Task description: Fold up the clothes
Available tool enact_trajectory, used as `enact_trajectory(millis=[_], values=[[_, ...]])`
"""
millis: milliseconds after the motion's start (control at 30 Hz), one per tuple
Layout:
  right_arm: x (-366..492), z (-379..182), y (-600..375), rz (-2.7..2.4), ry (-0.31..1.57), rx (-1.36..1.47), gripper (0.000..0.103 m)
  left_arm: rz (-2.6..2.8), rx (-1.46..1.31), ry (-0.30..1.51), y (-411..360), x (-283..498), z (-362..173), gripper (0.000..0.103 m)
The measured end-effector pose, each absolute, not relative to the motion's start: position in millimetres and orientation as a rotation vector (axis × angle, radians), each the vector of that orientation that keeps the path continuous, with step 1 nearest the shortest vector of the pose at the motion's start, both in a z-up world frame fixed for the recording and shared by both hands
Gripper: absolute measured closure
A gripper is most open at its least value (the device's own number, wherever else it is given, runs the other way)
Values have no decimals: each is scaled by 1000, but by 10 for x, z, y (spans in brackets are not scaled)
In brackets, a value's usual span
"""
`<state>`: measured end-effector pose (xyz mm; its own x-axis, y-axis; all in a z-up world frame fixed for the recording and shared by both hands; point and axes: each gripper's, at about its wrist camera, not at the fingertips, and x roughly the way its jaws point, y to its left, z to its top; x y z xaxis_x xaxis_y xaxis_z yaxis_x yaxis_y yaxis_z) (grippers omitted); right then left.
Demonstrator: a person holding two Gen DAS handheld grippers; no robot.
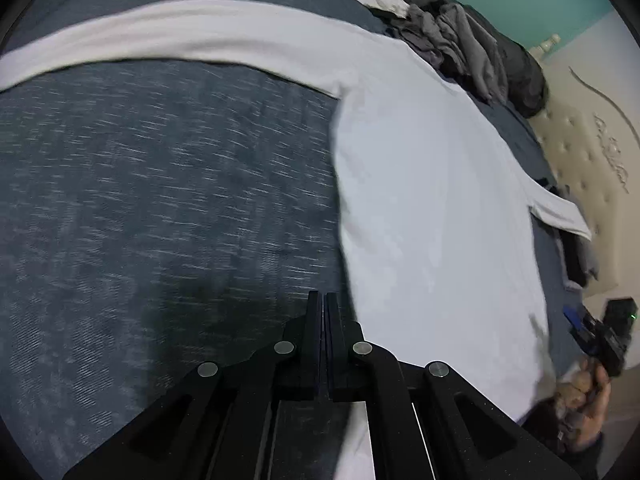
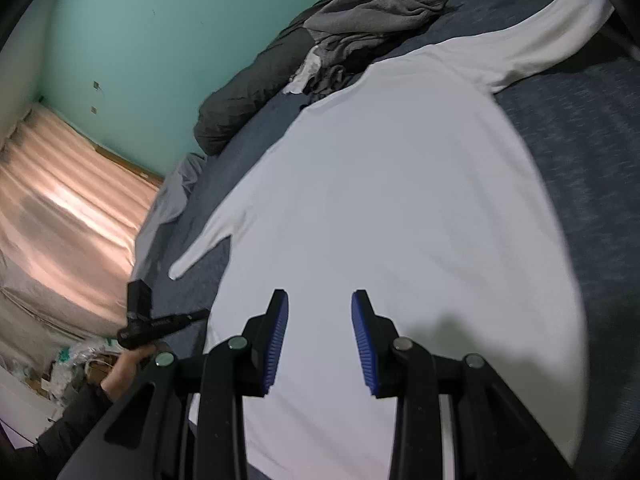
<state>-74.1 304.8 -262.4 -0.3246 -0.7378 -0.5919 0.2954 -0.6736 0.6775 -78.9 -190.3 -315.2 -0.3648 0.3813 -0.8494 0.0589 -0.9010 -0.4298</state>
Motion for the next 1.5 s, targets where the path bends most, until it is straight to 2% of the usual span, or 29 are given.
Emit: enact_trajectory(millis=[67, 133, 167, 267, 333, 400, 800, 900, 933, 967, 1000, 1067, 1133, 1233, 1400, 1500], values=[[-698, -2589, 3222, -2057, -560, 1288, 70, 2332, -1632, -651, -1925, -743, -3152, 97], [-642, -2560, 3395, -2071, -505, 1333, 70, 2300, -1641, -630, -1915, -608, -3115, 87], [-589, -2549, 3484, -2081, -464, 1358, 70, 2284, -1648, -600, -1914, -504, -3086, 83], [-423, -2525, 3756, -2103, -356, 1429, 70, 2229, -1686, -470, -1846, -175, -3024, 80], [-304, -2525, 3940, -2111, -306, 1473, 65, 2198, -1707, -388, -1809, 74, -2995, 75], [-194, -2585, 4068, -2095, -308, 1521, 64, 2184, -1727, -356, -1821, 267, -2994, 64], [105, -2975, 4258, -2008, -337, 1686, 64, 2139, -1801, -323, -1750, 754, -3161, 63], [119, -2971, 4249, -2006, -329, 1685, 64, 2150, -1793, -296, -1705, 787, -3148, 65], [121, -2964, 4233, -2002, -322, 1679, 64, 2155, -1789, -287, -1687, 785, -3147, 68], [124, -2959, 4213, -1998, -311, 1673, 64, 2160, -1786, -275, -1670, 785, -3143, 82], [121, -2962, 4199, -1993, -305, 1672, 67, 2165, -1784, -260, -1655, 786, -3134, 92], [112, -2979, 4127, -1983, -284, 1675, 82, 2174, -1776, -240, -1634, 791, -3113, 99], [128, -2999, 4084, -1986, -253, 1678, 98, 2181, -1753, -261, -1654, 812, -3050, 99], [169, -2951, 4050, -1997, -215, 1663, 99, 2188, -1723, -272, -1694, 868, -2930, 99], [236, -2545, 4139, -2046, -182, 1556, 100, 2153, -1688, -337, -1762, 1052, -2749, 101], [300, -2280, 4181, -2083, -125, 1501, 100, 2101, -1726, -384, -1776, 1079, -2865, 103]])
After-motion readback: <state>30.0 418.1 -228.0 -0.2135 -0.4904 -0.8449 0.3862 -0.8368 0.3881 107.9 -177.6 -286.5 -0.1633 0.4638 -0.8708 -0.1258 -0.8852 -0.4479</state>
